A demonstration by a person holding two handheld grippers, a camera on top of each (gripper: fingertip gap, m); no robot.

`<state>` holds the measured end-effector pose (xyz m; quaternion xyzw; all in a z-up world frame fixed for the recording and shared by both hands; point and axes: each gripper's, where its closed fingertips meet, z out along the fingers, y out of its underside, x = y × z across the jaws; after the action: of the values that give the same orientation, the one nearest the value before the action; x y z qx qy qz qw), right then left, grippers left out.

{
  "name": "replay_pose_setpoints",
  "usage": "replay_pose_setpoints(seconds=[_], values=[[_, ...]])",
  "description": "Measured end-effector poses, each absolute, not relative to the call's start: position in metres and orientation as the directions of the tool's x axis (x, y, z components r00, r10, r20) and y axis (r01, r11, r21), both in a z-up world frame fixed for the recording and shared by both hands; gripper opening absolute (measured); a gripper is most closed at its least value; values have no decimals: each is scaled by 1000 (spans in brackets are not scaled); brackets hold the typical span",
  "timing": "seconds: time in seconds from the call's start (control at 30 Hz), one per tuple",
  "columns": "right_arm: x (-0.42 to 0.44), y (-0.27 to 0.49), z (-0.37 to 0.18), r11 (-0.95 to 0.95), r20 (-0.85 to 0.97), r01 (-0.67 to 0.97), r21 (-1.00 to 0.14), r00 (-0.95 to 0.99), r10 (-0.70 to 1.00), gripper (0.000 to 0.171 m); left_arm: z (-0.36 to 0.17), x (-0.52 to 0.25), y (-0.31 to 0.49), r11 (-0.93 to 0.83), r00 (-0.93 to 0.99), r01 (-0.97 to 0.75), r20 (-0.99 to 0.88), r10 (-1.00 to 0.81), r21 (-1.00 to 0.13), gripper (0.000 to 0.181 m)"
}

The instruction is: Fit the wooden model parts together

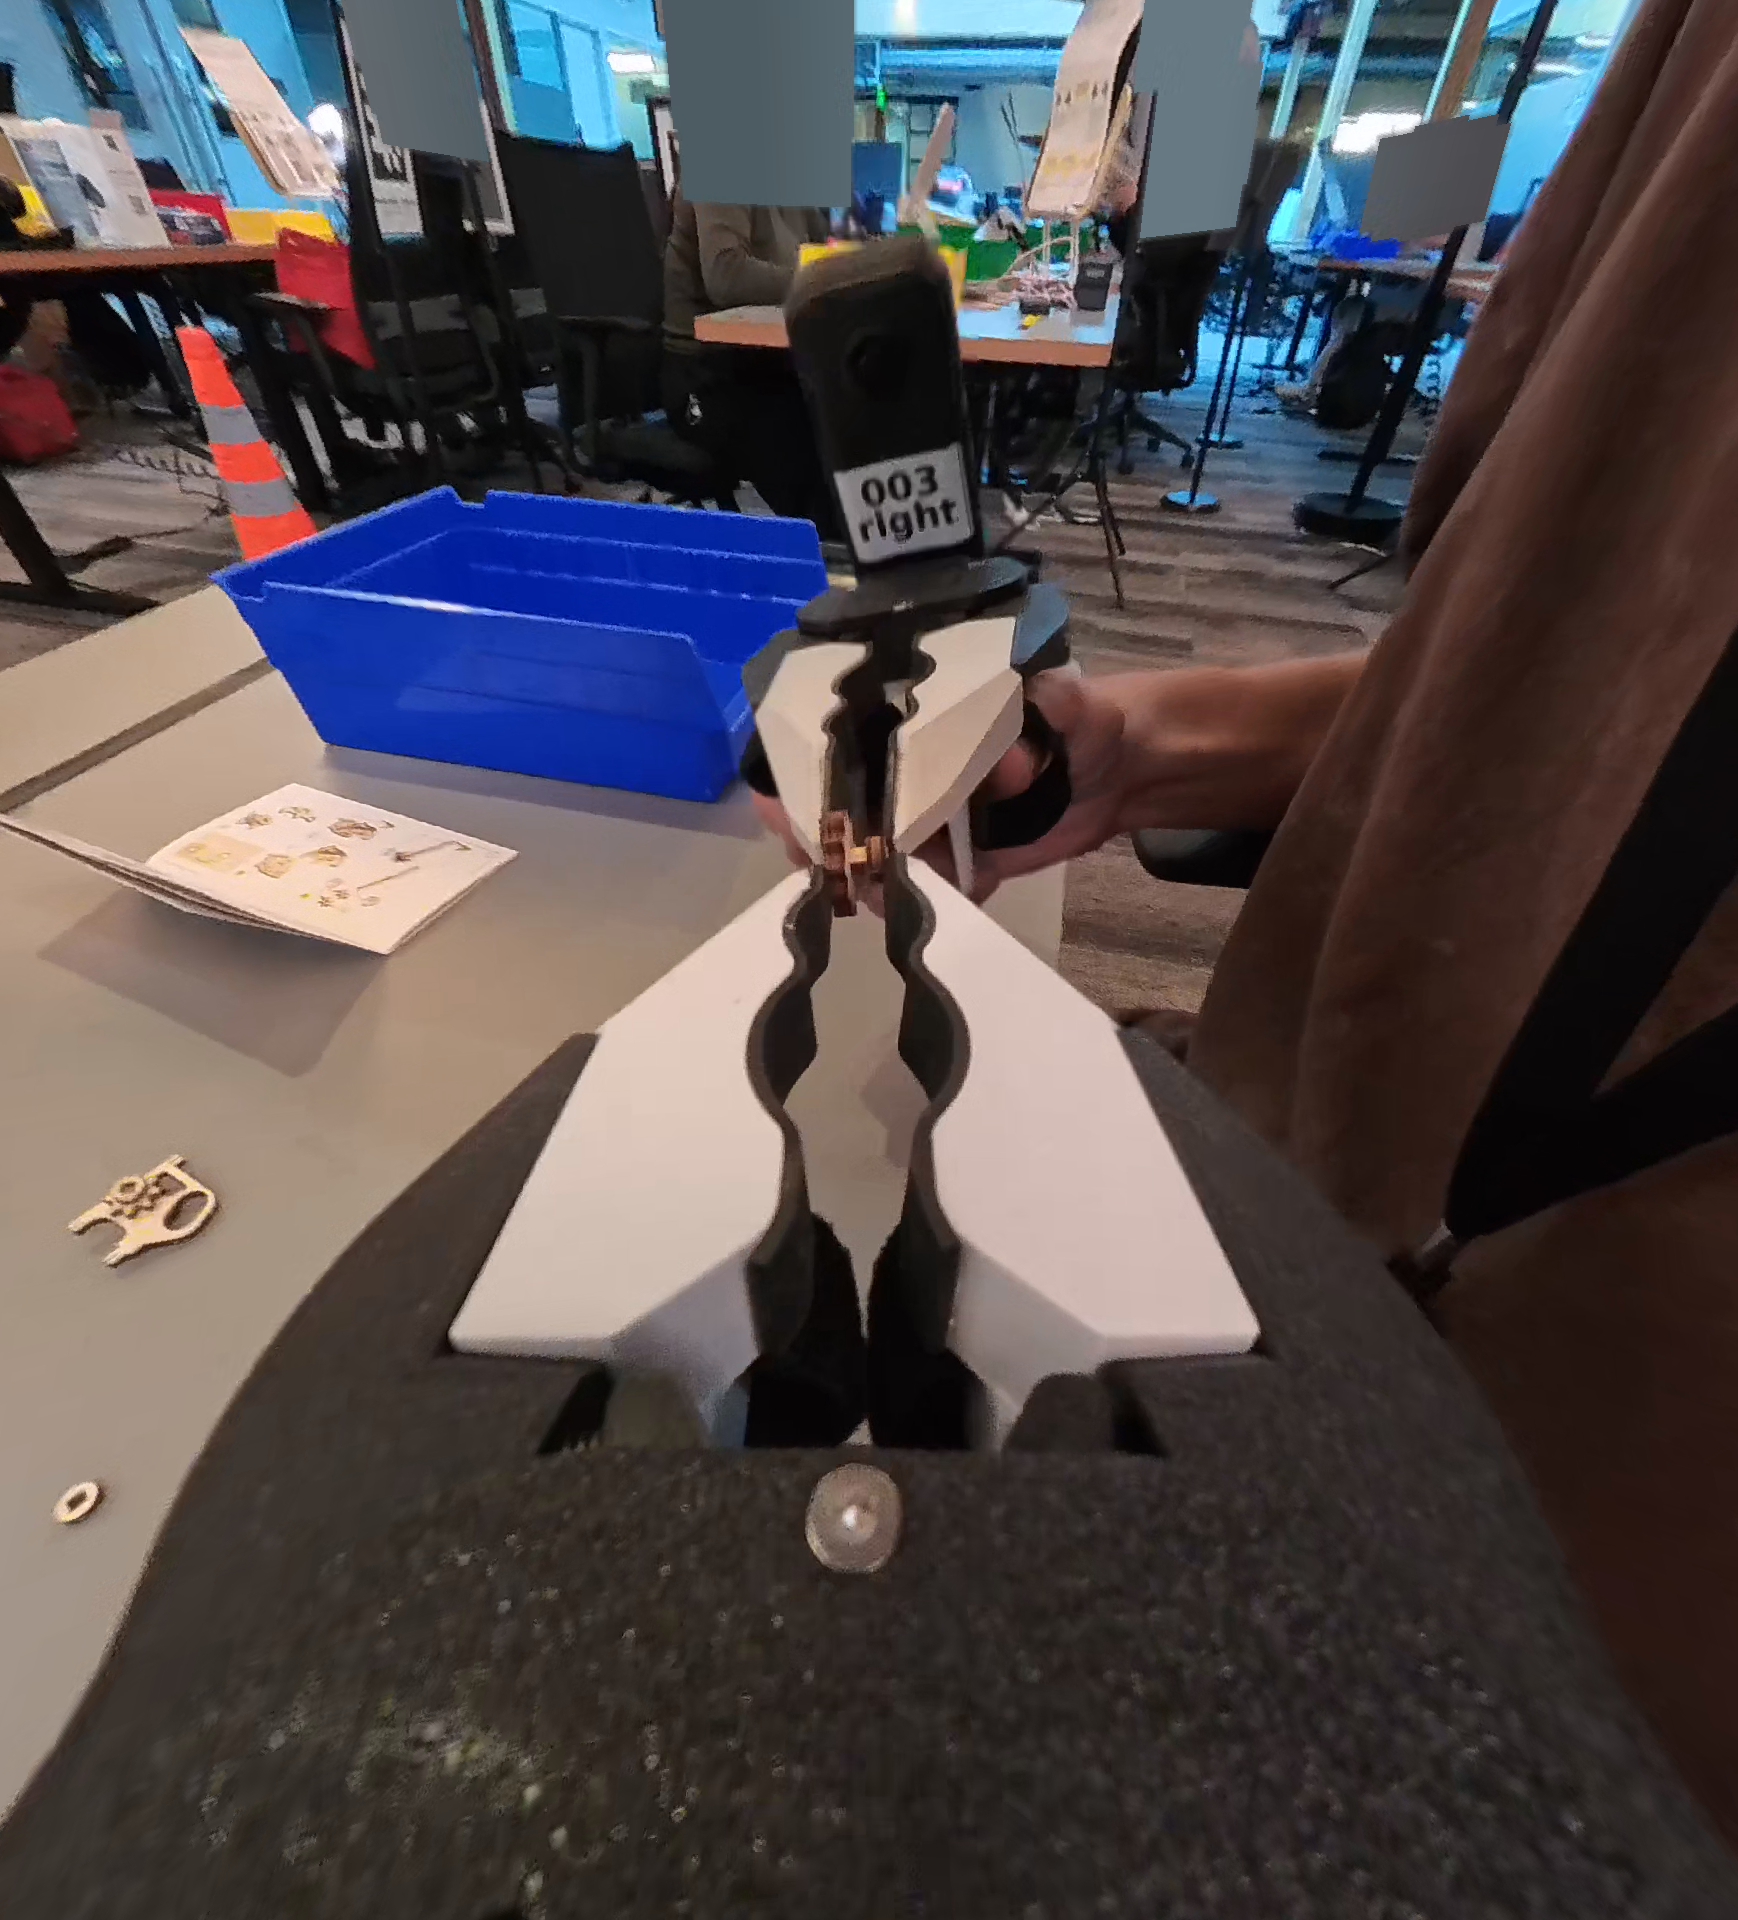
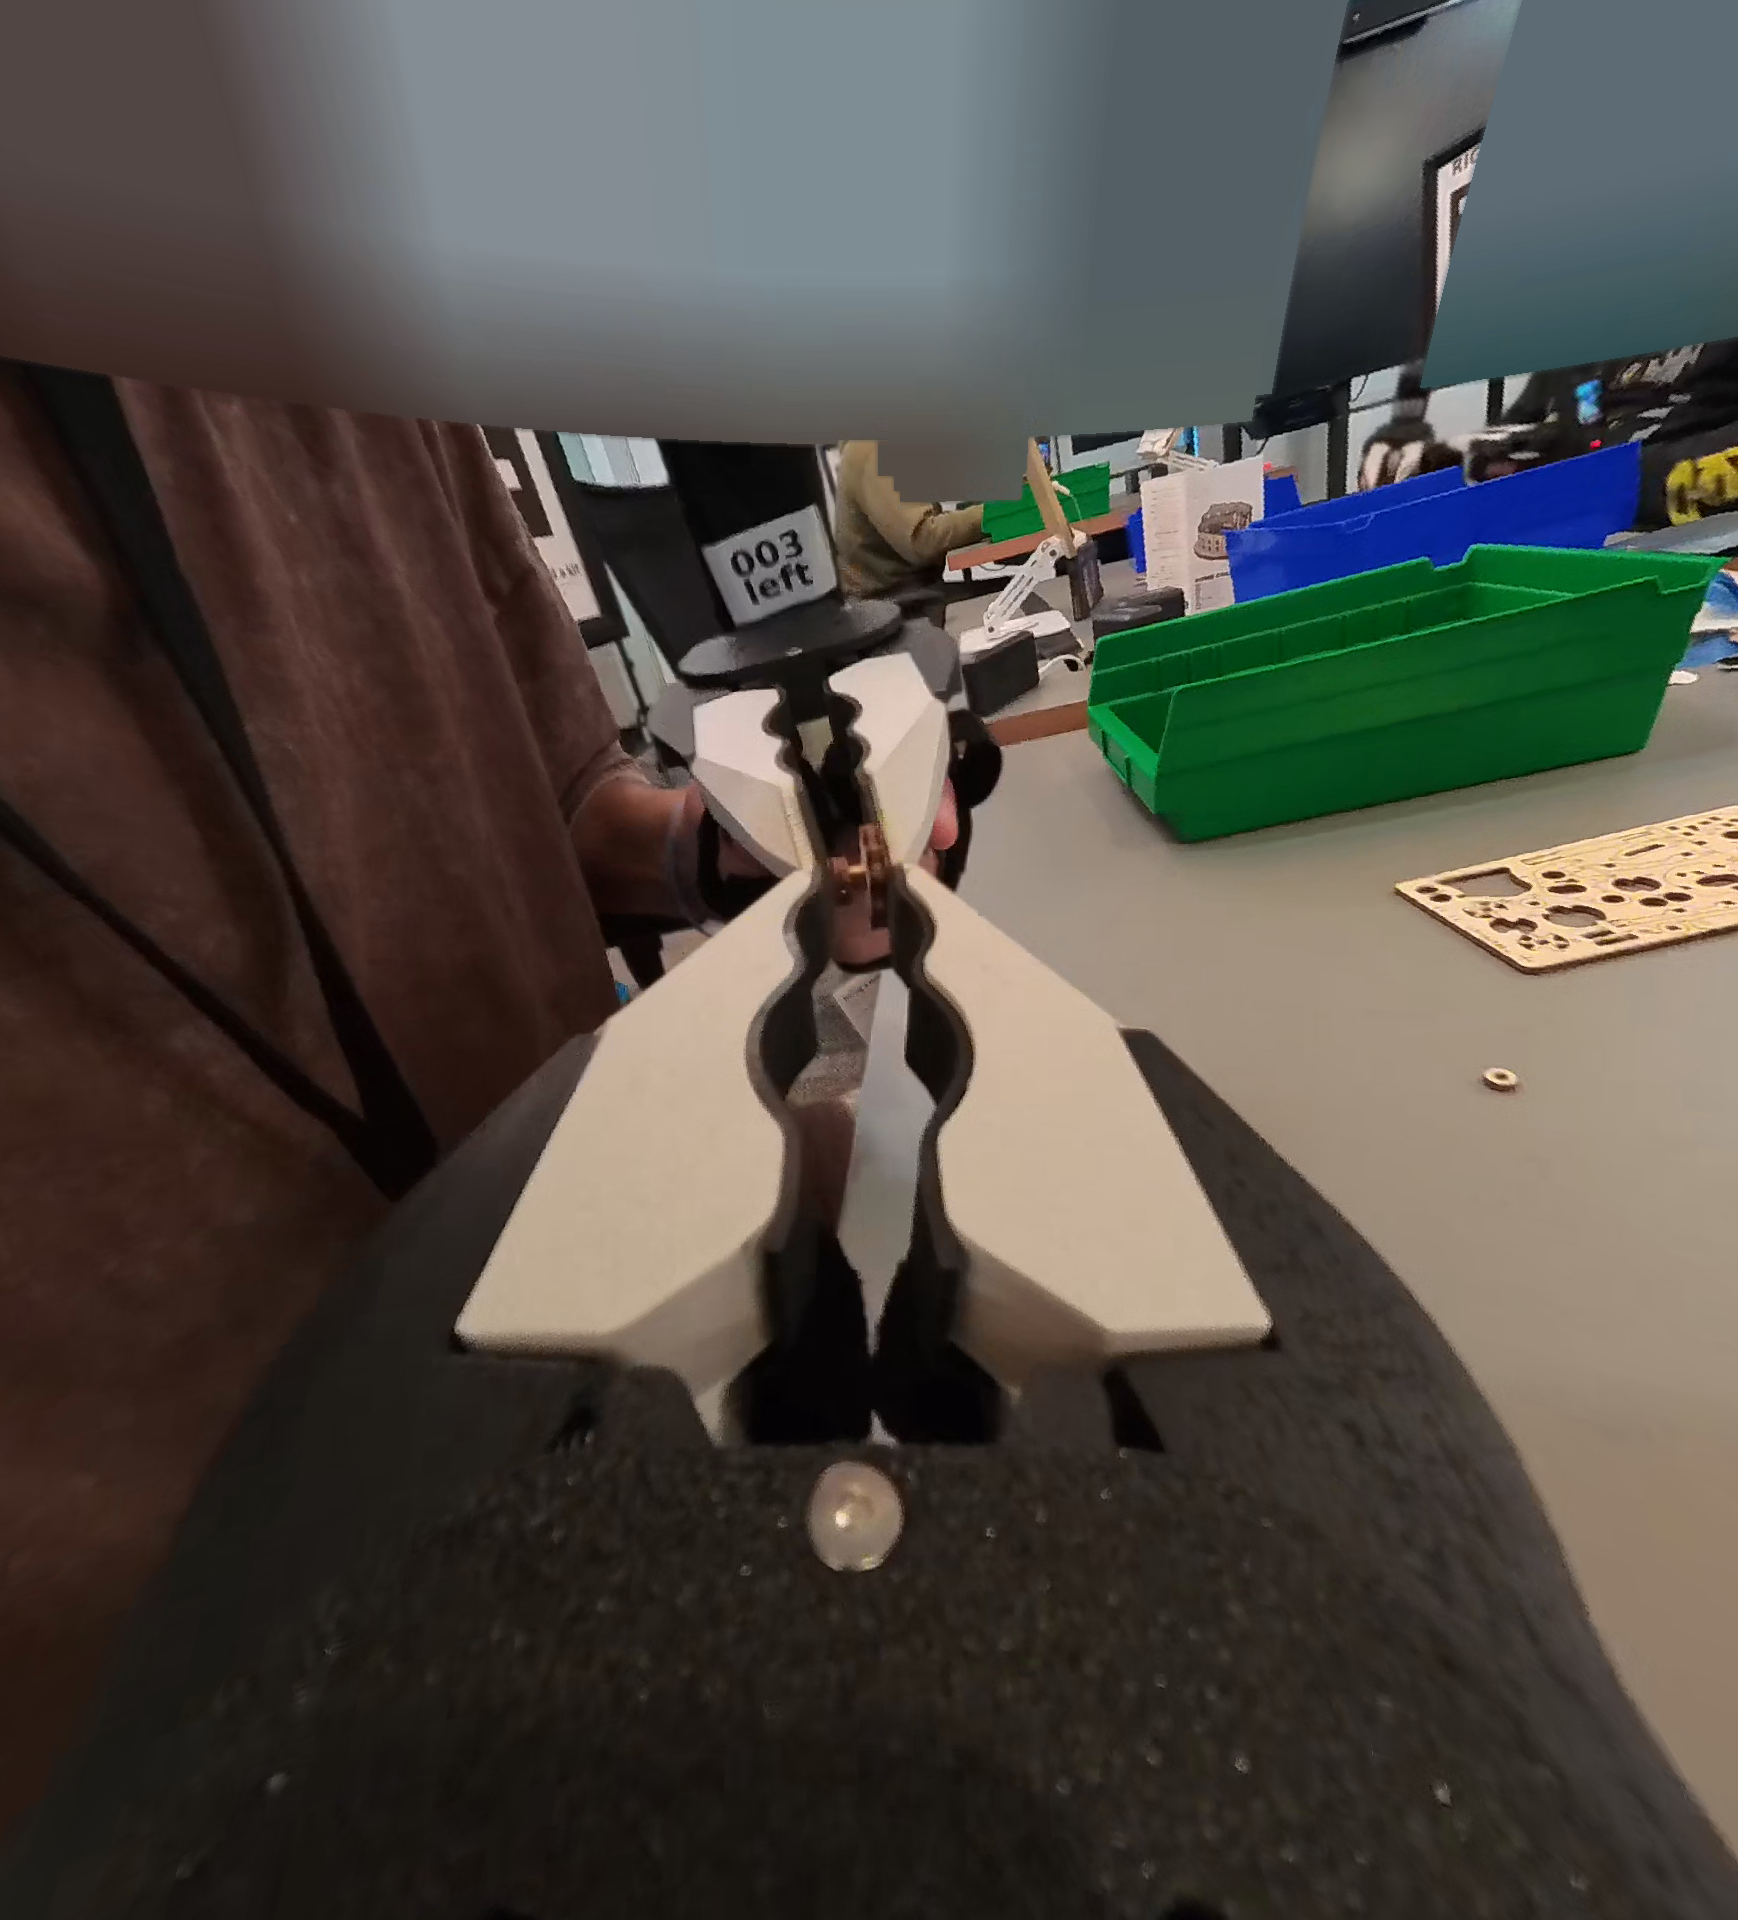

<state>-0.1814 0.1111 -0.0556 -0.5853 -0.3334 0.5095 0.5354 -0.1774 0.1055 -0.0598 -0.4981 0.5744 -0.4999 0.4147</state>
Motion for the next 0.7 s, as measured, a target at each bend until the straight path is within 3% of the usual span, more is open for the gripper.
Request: replay_pose_setpoints(seconds=[0.2,0.7], values=[[-184,112,-54,-77,-114,-114,-990,360,926,11,-58,-182,106,35,-185,-160,-5,-983,-986,8],[-184,108,-66,-89,-100,-46,-995,334,937,10,-70,-181,104,96,-178,-244,-52,-983,-965,8]])
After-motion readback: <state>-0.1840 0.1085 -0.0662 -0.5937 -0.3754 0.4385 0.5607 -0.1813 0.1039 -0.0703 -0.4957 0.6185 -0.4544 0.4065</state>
